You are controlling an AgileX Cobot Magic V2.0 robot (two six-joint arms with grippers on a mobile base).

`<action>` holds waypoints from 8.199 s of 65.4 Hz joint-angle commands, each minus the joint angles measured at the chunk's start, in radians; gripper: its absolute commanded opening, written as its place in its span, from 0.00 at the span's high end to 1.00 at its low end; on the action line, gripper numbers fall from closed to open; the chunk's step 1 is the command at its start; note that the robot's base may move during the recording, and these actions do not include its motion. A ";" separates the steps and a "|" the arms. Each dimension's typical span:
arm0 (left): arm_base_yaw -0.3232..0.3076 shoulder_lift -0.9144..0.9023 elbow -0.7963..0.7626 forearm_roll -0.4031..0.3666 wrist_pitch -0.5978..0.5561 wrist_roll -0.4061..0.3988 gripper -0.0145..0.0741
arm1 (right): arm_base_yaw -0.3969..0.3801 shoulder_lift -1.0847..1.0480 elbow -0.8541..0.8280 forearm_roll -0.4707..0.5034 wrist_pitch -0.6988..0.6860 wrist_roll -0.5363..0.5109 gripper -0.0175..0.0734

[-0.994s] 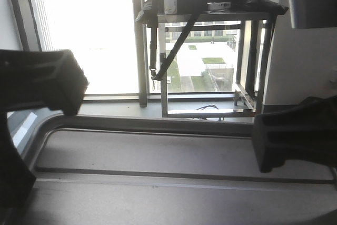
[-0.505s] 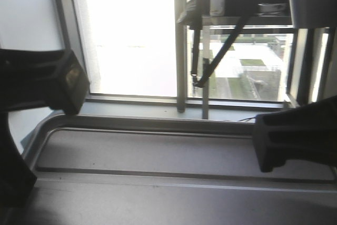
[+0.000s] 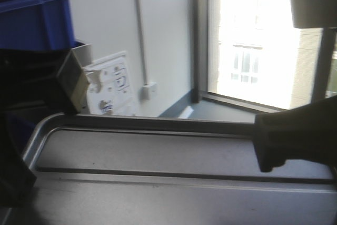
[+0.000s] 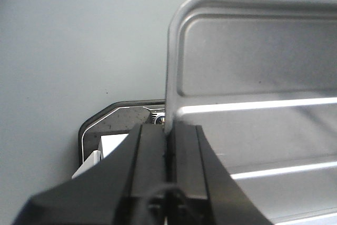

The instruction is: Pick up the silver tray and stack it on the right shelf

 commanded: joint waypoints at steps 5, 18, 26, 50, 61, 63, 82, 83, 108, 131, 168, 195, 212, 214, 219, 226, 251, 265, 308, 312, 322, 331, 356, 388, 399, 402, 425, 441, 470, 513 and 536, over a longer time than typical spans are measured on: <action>-0.001 -0.023 -0.020 0.037 0.110 0.000 0.95 | -0.005 -0.020 -0.018 -0.056 0.185 0.002 0.73; -0.001 -0.023 -0.020 0.037 0.110 0.000 0.95 | -0.005 -0.020 -0.018 -0.056 0.213 0.002 0.73; -0.001 -0.023 -0.020 0.037 0.110 0.000 0.95 | -0.005 -0.020 -0.018 -0.056 0.219 0.002 0.73; -0.001 -0.023 -0.020 0.037 0.110 0.000 0.95 | -0.005 -0.020 -0.018 -0.056 0.219 0.002 0.73; -0.001 -0.023 -0.020 0.037 0.110 0.000 0.95 | -0.005 -0.020 -0.018 -0.056 0.219 0.002 0.73; -0.001 -0.023 -0.020 0.037 0.110 0.000 0.95 | -0.005 -0.020 -0.018 -0.056 0.219 0.002 0.73; -0.001 -0.023 -0.020 0.037 0.110 0.000 0.95 | -0.005 -0.020 -0.018 -0.056 0.219 0.002 0.73; -0.001 -0.023 -0.020 0.037 0.110 0.000 0.95 | -0.005 -0.020 -0.018 -0.056 0.219 0.002 0.73; -0.001 -0.023 -0.020 0.037 0.110 0.000 0.95 | -0.005 -0.020 -0.018 -0.056 0.219 0.002 0.73; -0.001 -0.023 -0.020 0.037 0.110 0.000 0.95 | -0.005 -0.020 -0.018 -0.056 0.219 0.002 0.73; -0.001 -0.023 -0.020 0.037 0.110 0.000 0.95 | -0.005 -0.020 -0.018 -0.056 0.219 0.002 0.73; -0.001 -0.023 -0.020 0.037 0.110 0.000 0.95 | -0.005 -0.020 -0.018 -0.056 0.208 0.002 0.73; 0.021 -0.019 -0.020 0.009 0.098 0.114 0.95 | -0.006 -0.020 -0.021 -0.052 0.035 -0.109 0.73; 0.028 -0.019 -0.020 0.002 0.088 0.124 0.95 | -0.007 -0.020 -0.021 -0.051 -0.011 -0.142 0.73; 0.066 -0.019 -0.020 -0.024 0.031 0.183 0.95 | -0.007 -0.020 -0.022 -0.045 -0.138 -0.199 0.73; 0.139 -0.018 -0.020 -0.044 -0.046 0.257 0.95 | -0.035 -0.018 -0.034 -0.042 -0.226 -0.209 0.73; 0.456 0.045 -0.048 -0.246 -0.270 0.661 0.95 | -0.382 0.010 -0.138 0.027 -0.359 -0.481 0.73; 0.532 0.206 -0.159 -0.365 -0.348 0.861 0.95 | -0.526 0.121 -0.206 0.137 -0.463 -0.670 0.73; 0.663 0.546 -0.508 -0.424 -0.367 0.975 0.95 | -0.638 0.461 -0.518 0.144 -0.497 -0.724 0.73; 0.664 0.546 -0.510 -0.424 -0.365 0.975 0.95 | -0.638 0.464 -0.518 0.144 -0.491 -0.724 0.73; 0.664 0.546 -0.510 -0.419 -0.362 0.975 0.95 | -0.638 0.466 -0.518 0.129 -0.494 -0.724 0.73; 0.664 0.546 -0.510 -0.419 -0.362 0.975 0.95 | -0.648 0.467 -0.518 0.128 -0.464 -0.724 0.73; 0.664 0.546 -0.510 -0.419 -0.362 0.975 0.95 | -0.673 0.470 -0.518 0.125 -0.423 -0.724 0.26; 0.664 0.442 -0.518 -0.379 -0.352 0.975 0.95 | -0.673 0.418 -0.521 0.125 -0.333 -0.724 0.60; 0.668 0.436 -0.518 -0.378 -0.358 0.975 0.95 | -0.673 0.414 -0.521 0.125 -0.373 -0.724 0.67; 0.668 0.436 -0.518 -0.375 -0.357 0.975 0.95 | -0.673 0.414 -0.521 0.125 -0.383 -0.724 0.67; 0.673 0.330 -0.419 -0.379 -0.341 0.975 0.95 | -0.631 0.299 -0.527 0.126 -0.454 -0.827 0.75; 0.673 0.121 -0.170 -0.398 -0.563 0.975 0.95 | -0.600 0.126 -0.366 0.125 -0.662 -0.867 0.75; 0.673 -0.438 0.324 -0.155 -0.992 0.975 0.95 | -0.597 -0.424 0.250 -0.093 -1.116 -0.867 0.75; 0.673 -0.962 0.460 -0.097 -0.842 0.975 0.95 | -0.597 -0.772 0.442 -0.112 -1.116 -0.867 0.75; 0.673 -0.962 0.460 -0.097 -0.842 0.975 0.95 | -0.604 -0.788 0.516 -0.112 -1.066 -0.867 0.75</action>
